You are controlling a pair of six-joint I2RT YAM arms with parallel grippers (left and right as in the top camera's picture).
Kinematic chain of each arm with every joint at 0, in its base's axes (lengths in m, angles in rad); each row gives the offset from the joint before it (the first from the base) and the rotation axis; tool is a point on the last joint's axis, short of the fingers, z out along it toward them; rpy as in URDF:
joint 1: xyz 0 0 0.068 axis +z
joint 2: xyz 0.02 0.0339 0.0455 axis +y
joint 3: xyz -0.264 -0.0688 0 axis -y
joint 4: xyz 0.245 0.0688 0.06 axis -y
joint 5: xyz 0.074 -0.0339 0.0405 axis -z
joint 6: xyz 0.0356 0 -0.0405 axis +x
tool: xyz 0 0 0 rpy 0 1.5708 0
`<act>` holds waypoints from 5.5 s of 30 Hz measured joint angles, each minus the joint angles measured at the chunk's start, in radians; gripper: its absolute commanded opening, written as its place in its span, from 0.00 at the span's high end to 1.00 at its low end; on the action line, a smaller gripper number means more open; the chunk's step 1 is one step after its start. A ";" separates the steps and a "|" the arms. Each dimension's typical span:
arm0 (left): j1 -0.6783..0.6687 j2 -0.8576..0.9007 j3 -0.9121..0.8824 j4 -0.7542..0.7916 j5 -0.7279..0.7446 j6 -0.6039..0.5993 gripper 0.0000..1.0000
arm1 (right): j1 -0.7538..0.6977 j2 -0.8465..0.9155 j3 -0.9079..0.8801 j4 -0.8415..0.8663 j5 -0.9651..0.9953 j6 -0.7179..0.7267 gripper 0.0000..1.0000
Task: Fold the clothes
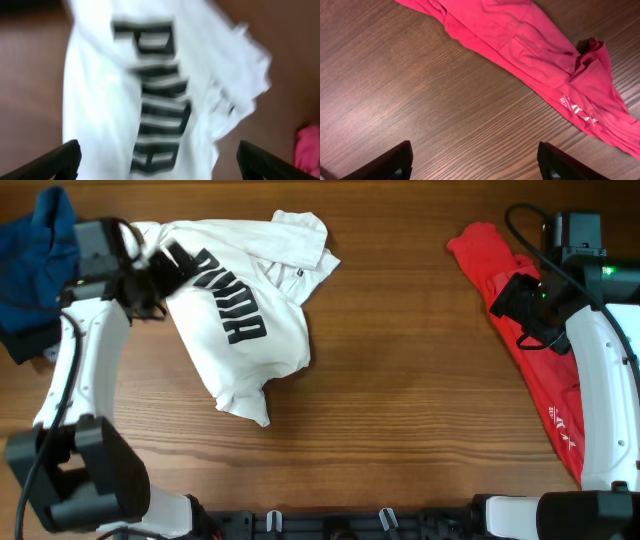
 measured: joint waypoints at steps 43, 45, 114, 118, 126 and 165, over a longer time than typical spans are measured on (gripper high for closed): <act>-0.543 0.008 -0.143 -0.352 -0.252 0.124 0.00 | -0.092 0.578 -0.030 0.555 -0.225 -0.349 0.96; -0.543 0.008 -0.143 -0.352 -0.252 0.124 0.00 | -0.116 0.585 -0.030 0.599 -0.223 -0.352 0.96; -0.738 0.163 -0.145 -0.090 -0.382 0.300 0.22 | -0.152 0.394 0.240 0.239 -0.229 -0.265 0.89; -0.738 0.185 -0.145 -0.041 -0.382 0.308 0.34 | -0.152 0.394 0.240 0.232 -0.229 -0.265 0.89; -0.738 0.208 -0.146 -0.003 -0.405 0.317 0.96 | -0.152 0.394 0.240 0.227 -0.229 -0.265 0.89; 0.040 -0.519 -0.038 -0.421 -0.692 0.057 0.96 | 0.500 0.647 0.212 0.616 -0.469 -0.295 0.45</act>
